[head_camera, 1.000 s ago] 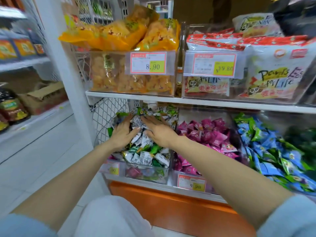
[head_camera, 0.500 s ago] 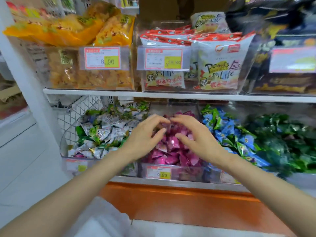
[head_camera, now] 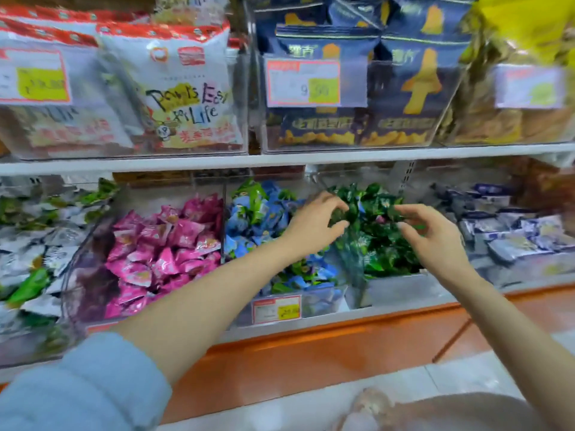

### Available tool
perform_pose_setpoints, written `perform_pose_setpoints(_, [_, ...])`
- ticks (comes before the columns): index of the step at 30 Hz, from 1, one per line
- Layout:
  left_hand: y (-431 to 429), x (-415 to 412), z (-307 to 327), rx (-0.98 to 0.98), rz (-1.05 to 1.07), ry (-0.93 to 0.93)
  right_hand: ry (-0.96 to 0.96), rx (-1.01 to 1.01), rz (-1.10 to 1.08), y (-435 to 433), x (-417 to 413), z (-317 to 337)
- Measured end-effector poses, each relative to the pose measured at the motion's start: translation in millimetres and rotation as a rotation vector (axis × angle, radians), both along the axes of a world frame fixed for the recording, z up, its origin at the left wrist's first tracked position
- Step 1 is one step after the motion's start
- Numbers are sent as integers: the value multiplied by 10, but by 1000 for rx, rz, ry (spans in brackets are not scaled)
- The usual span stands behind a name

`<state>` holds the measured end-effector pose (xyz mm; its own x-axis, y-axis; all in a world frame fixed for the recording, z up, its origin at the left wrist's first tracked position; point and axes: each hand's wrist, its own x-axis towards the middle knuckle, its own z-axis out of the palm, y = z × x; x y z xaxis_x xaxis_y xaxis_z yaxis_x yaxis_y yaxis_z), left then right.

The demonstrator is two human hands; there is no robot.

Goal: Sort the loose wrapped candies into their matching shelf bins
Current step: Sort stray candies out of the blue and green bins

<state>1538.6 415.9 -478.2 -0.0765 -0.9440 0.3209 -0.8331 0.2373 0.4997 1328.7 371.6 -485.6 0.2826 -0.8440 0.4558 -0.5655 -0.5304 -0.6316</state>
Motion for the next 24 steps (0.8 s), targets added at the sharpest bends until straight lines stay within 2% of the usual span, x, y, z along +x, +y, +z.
perform_pose_setpoints(6, [-727,-97,23,36,130,-165,-71,70,-44,-353,-195,-195])
perform_pose_setpoints(9, [-1100,-128,67,76,91,-288,-74,92,-27,-442,-203,-249])
perform_pose_setpoints(11, [-1278,-87,72,176,44,-366,-90,97,-24,-497,-202,-261])
perform_pose_setpoints(14, [-1409,1,30,286,-41,-321,-96,84,-9,-560,-175,-263])
perform_pose_setpoints(18, [-1414,96,66,255,-95,-330,-92,57,13,-669,-48,-207])
perform_pose_setpoints(21, [-1352,136,87,263,-121,-336,-26,46,35,-850,102,-134])
perform_pose_setpoints(24, [-1225,136,77,235,-101,-429,114,113,112,-1093,301,-120])
